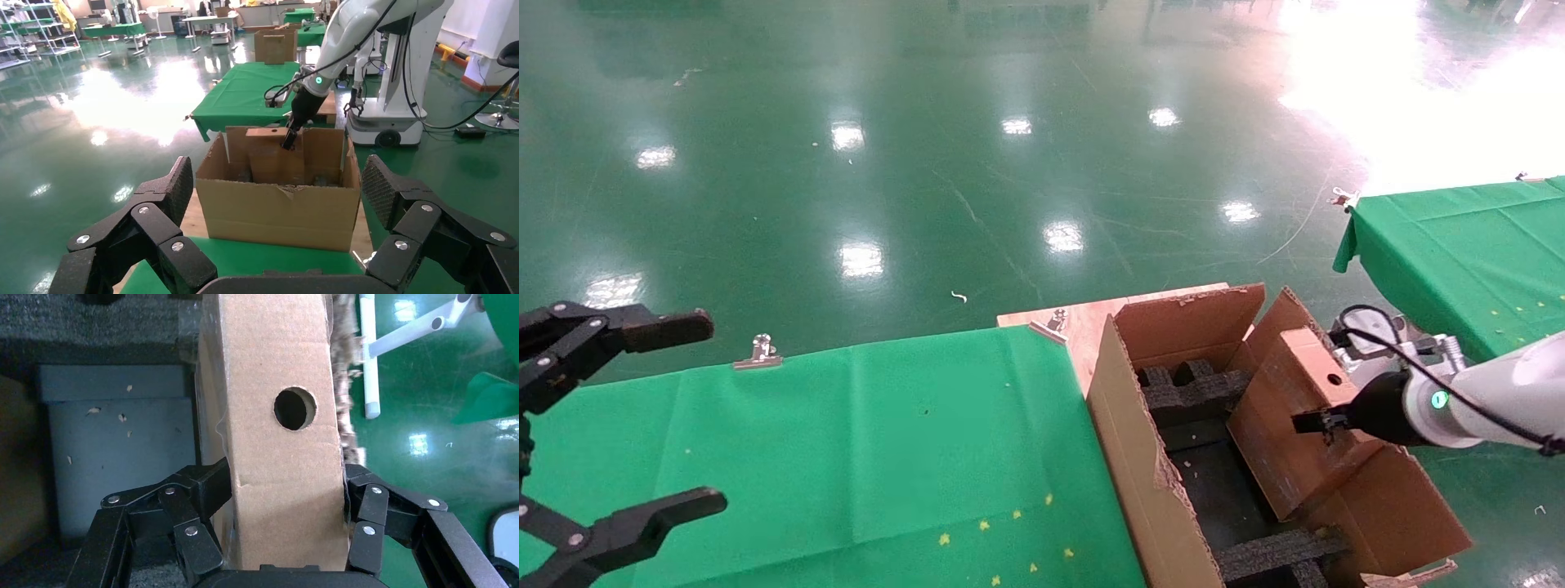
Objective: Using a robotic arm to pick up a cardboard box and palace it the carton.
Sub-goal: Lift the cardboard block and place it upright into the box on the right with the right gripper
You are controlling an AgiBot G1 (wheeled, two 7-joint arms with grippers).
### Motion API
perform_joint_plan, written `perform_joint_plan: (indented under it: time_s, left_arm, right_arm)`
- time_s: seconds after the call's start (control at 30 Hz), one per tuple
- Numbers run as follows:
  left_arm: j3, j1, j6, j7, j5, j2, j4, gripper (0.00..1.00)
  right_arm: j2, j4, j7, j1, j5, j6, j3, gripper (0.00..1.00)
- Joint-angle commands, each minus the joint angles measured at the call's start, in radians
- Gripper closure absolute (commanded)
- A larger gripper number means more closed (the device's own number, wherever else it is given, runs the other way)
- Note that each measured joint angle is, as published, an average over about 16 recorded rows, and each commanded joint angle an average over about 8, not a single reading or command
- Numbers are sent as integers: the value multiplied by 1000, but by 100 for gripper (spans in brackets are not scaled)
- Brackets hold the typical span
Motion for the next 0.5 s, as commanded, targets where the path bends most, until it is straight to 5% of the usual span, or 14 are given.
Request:
perform_joint_plan:
  time_s: [0.03, 0.5]
  left_arm:
    - [0, 0, 0, 0, 0, 0, 0, 0]
    - [0, 0, 0, 0, 0, 0, 0, 0]
  right_arm:
    - [-9, -2, 21, -16, -16, 12, -4, 100]
    - [-66, -28, 135, -109, -104, 62, -25, 100]
